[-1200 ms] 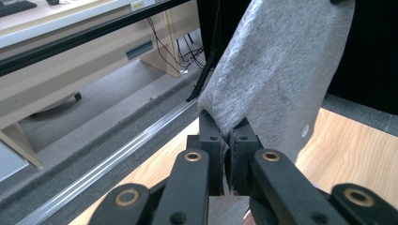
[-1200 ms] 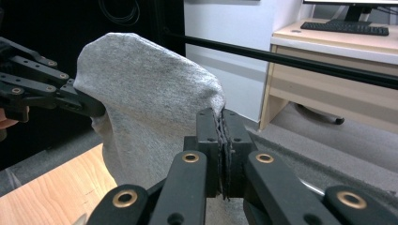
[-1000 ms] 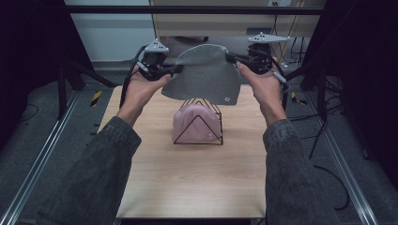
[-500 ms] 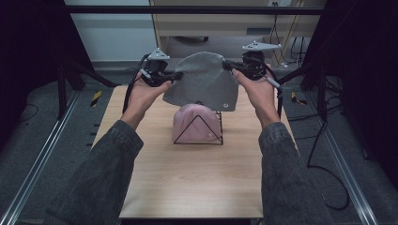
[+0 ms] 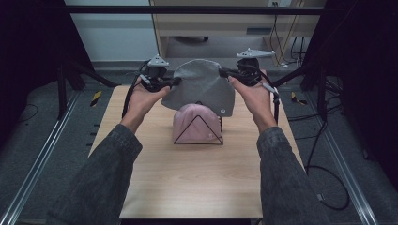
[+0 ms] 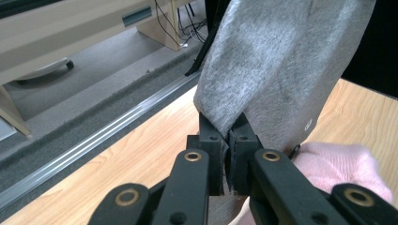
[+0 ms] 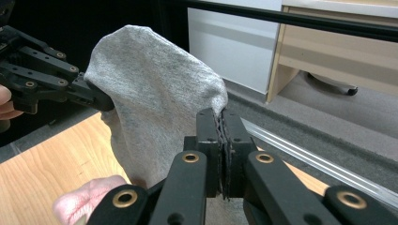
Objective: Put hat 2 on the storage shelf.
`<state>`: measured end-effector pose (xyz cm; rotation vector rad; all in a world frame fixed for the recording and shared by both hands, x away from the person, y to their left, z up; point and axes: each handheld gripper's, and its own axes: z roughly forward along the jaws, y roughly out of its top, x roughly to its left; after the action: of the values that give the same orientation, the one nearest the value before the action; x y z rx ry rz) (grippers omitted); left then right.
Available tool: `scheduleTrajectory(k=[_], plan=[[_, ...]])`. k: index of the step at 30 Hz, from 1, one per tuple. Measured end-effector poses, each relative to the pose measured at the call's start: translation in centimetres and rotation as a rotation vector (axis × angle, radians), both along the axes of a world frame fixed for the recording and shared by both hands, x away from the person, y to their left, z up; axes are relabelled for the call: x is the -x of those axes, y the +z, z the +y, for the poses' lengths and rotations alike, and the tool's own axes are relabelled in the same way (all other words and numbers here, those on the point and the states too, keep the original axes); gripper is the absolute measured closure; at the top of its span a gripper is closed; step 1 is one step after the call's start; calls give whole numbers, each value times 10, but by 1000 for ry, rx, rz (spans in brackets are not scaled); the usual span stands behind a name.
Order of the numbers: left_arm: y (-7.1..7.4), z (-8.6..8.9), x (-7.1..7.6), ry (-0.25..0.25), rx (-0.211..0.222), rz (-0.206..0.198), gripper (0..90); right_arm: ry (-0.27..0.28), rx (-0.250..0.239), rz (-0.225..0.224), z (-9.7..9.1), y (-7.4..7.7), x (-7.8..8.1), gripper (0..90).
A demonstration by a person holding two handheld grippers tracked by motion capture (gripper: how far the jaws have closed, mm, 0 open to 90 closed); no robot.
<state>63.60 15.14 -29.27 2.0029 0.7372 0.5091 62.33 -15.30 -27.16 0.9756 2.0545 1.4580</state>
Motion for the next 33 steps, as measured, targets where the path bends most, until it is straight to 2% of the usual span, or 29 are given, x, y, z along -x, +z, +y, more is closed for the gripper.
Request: scheduleTrajectory(k=[10, 24, 33], plan=[[-9, -2, 5, -18, -21, 11, 869, 4, 17, 18, 0, -10, 3, 886], [-27, -1, 7, -18, -24, 38, 869, 11, 50, 45, 2, -29, 6, 887], [-37, 0, 9, -19, -16, 52, 869, 21, 78, 49, 8, -33, 8, 887]])
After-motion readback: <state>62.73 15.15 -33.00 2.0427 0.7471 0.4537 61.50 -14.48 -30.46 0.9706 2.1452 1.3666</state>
